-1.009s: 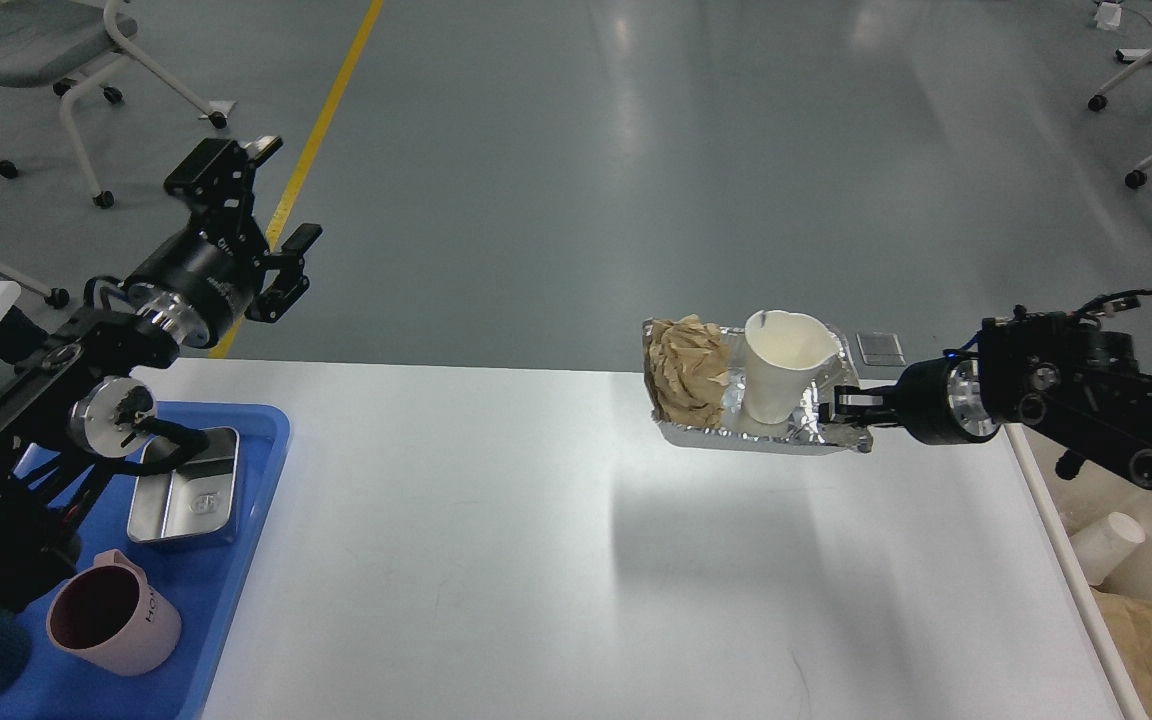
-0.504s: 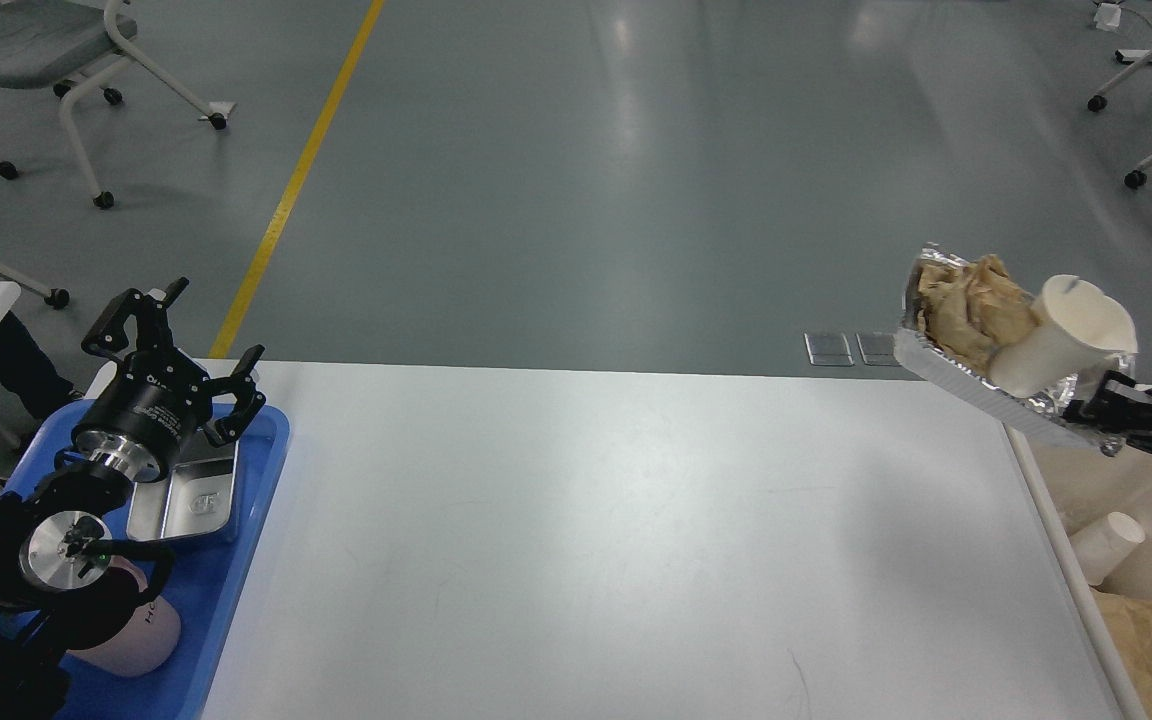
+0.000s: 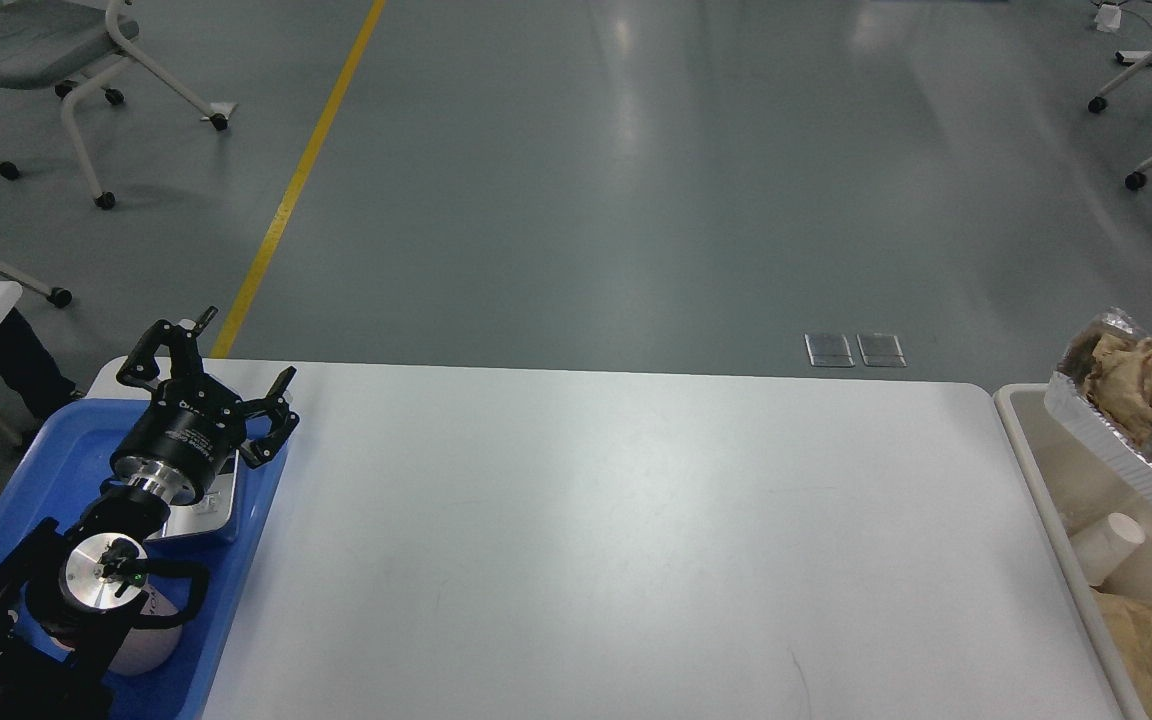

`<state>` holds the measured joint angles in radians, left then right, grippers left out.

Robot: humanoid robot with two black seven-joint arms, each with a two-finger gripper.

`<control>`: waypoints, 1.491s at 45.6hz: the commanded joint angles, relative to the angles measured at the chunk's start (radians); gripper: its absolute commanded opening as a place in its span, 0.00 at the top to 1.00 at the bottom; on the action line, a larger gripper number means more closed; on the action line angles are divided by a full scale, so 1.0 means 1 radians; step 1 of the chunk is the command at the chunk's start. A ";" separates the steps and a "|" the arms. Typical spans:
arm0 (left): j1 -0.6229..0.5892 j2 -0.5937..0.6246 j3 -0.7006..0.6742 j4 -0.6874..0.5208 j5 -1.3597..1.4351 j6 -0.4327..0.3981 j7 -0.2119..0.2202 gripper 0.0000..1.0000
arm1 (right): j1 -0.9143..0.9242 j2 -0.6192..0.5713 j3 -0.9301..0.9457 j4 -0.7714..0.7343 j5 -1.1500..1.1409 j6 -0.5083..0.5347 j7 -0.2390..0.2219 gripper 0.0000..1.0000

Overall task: Tidy desktop
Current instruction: 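Carry the foil tray with the right gripper into the white bin, then release the foil tray and raise the right gripper out of the bin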

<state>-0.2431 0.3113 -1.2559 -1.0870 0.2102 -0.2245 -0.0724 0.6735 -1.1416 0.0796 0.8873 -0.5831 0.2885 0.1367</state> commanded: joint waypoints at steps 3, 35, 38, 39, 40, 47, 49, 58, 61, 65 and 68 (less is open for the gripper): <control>0.010 0.005 0.000 0.010 0.000 -0.012 0.000 0.04 | -0.067 0.048 -0.017 -0.148 0.123 0.000 -0.014 0.46; -0.002 -0.018 0.001 0.019 0.002 0.001 0.002 0.04 | -0.086 0.314 0.084 -0.344 0.163 -0.139 -0.009 0.00; -0.001 -0.015 0.001 0.019 0.002 0.002 0.002 0.04 | -0.058 0.371 0.176 -0.346 0.164 -0.213 -0.008 0.00; -0.001 -0.015 0.001 0.019 0.002 0.002 0.002 0.04 | -0.057 0.382 0.216 -0.344 0.166 -0.221 -0.008 0.00; -0.001 -0.015 0.001 0.019 0.003 0.002 0.000 0.04 | -0.057 0.390 0.270 -0.340 0.169 -0.226 -0.009 0.00; 0.005 -0.014 0.000 0.019 0.003 0.002 -0.001 0.04 | -0.055 0.497 0.621 -0.308 0.180 -0.229 -0.019 0.00; 0.007 -0.012 -0.002 0.019 0.003 0.002 -0.001 0.04 | -0.051 0.552 0.696 -0.283 0.183 -0.244 -0.019 0.00; 0.010 -0.008 -0.002 0.019 0.003 0.005 -0.001 0.04 | -0.074 0.677 0.994 -0.169 0.206 -0.229 -0.014 0.00; 0.016 -0.006 -0.002 0.019 0.003 0.005 -0.001 0.04 | -0.091 0.736 1.051 -0.154 0.206 -0.224 -0.011 0.00; 0.025 -0.006 -0.002 0.015 0.003 -0.006 -0.003 0.04 | -0.133 0.807 1.123 -0.110 0.206 -0.226 -0.011 0.00; 0.033 -0.009 0.000 0.013 0.005 -0.009 -0.001 0.04 | -0.179 0.874 1.166 -0.061 0.206 -0.221 -0.011 0.00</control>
<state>-0.2221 0.3051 -1.2577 -1.0687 0.2133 -0.2226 -0.0740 0.5608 -0.3716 1.1645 0.7556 -0.3776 0.0615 0.1255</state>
